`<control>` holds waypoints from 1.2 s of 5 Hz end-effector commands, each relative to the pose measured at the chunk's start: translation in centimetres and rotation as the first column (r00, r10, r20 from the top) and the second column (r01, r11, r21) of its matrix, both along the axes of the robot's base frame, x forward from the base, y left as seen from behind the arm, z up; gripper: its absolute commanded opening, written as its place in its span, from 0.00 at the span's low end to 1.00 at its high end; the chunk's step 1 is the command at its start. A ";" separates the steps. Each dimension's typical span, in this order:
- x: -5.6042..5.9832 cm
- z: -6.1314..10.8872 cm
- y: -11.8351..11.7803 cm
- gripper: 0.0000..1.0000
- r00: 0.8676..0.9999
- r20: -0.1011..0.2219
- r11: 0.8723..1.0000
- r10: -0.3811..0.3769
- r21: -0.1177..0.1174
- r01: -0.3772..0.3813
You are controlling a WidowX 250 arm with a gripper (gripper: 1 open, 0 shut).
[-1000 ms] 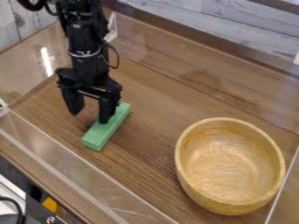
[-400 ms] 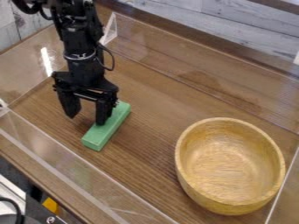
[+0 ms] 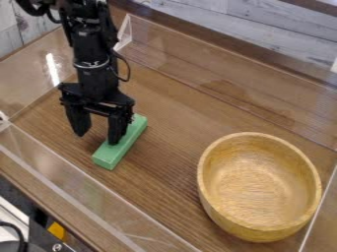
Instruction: Put the green block in the brown bowl
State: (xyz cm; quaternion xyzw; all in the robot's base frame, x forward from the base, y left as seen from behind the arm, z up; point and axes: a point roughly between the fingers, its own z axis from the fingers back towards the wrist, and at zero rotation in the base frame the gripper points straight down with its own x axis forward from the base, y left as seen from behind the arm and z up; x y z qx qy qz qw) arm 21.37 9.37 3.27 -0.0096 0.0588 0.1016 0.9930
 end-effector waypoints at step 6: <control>4.3 0.2 -3.1 1.00 0.992 0.039 0.992 -0.121 -0.011 0.122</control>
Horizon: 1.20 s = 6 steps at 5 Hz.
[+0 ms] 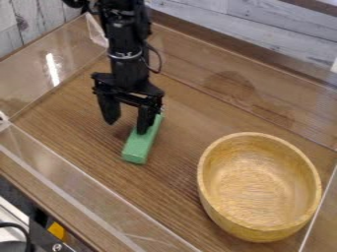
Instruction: Put the green block in the brown bowl
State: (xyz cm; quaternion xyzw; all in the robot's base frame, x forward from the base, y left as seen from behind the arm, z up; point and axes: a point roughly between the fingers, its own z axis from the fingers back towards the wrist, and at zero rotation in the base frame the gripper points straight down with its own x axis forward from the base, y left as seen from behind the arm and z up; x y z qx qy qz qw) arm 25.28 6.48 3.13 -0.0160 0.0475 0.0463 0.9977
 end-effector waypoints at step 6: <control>-0.1 -0.7 -3.2 1.00 0.991 0.004 0.990 -0.132 -0.042 0.132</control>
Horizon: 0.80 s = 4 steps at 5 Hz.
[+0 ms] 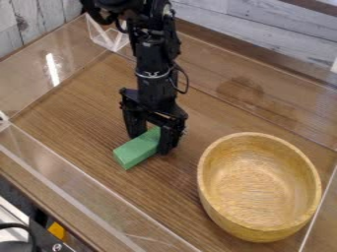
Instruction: Put the green block in the brown bowl
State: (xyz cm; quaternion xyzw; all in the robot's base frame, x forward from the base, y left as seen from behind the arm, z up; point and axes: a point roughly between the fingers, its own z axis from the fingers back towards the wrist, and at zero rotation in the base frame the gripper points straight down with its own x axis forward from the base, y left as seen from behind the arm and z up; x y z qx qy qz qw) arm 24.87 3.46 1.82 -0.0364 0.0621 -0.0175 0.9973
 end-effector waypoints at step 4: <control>1.0 5.4 0.2 0.00 0.990 0.067 0.992 0.125 -0.032 -0.123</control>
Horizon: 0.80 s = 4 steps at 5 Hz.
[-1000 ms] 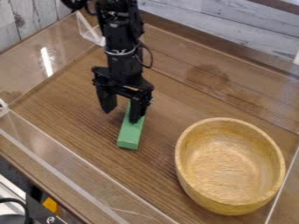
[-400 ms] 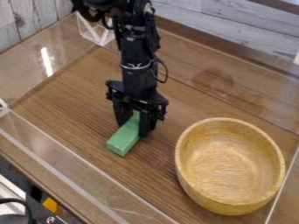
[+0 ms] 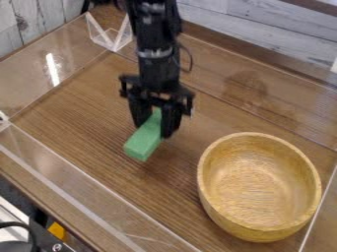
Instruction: Put the green block in the brown bowl
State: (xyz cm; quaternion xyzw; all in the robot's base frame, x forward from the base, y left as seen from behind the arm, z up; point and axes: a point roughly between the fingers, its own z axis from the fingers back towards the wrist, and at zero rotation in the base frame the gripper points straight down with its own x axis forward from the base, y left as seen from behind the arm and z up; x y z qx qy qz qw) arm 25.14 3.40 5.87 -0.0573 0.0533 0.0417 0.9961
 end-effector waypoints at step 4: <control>0.3 5.0 -3.0 0.00 0.989 0.129 0.998 0.068 -0.013 -0.067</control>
